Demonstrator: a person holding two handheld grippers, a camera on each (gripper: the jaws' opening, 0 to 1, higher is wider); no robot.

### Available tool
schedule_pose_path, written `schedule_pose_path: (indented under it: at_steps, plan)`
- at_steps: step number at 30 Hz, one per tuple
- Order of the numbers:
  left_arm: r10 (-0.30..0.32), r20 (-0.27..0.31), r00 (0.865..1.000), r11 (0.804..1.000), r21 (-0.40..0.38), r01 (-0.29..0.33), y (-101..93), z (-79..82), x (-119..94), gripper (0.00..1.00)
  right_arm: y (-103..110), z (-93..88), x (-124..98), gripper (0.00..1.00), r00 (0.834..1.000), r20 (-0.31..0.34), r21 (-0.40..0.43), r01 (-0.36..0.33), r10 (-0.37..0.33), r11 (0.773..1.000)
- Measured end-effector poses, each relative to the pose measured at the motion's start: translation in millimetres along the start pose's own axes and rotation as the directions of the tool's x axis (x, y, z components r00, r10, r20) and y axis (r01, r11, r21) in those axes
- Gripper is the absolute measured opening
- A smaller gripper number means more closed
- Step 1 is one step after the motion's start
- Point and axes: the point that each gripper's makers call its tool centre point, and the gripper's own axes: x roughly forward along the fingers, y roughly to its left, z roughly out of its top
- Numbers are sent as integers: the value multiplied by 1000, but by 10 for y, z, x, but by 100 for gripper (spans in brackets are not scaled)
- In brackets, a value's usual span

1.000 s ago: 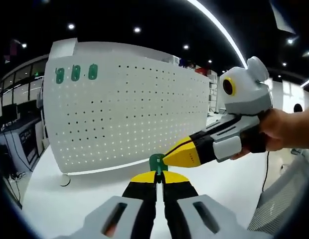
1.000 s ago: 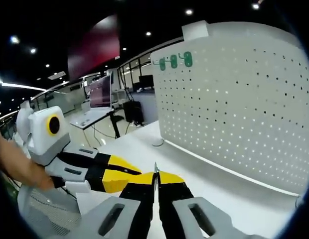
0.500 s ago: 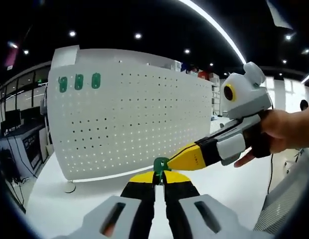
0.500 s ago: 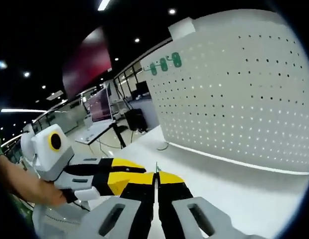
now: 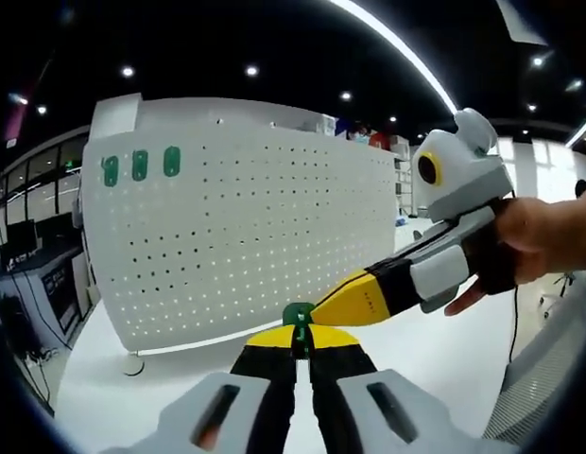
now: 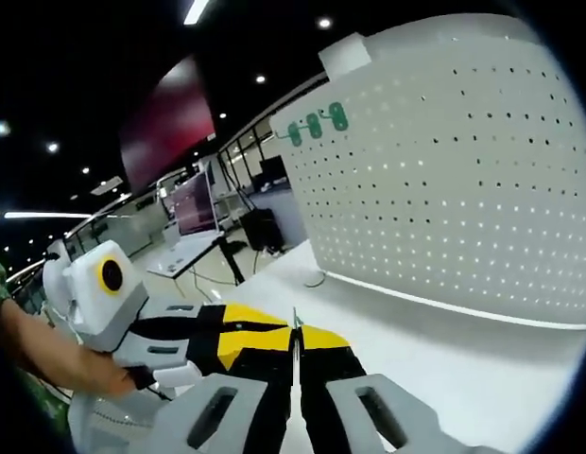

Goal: Insert the hook assembly into the mounting plate slot until the hook locks in place.

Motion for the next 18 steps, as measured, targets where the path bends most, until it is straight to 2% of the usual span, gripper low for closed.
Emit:
schedule_pose_path:
  at_steps: [13, 16, 18]
  plan:
    - [-12, -6, 1000, 1000, 8, 12, -36, -7, 7, 3, -1, -17, -27, 0, 1000, -18, 2, -4, 4, 1000]
    - [-1, -3, 1000, 1000, 26, 2, -38, 11, -2, 3, 15, -1, -31, 0, 1000, -11, -14, -2, 2, 1000]
    - [-2, -9, 1000, 1000, 11, 2, -31, 6, -2, 3, 21, -3, -28, 0, 1000, -10, -41, 4, -5, 999]
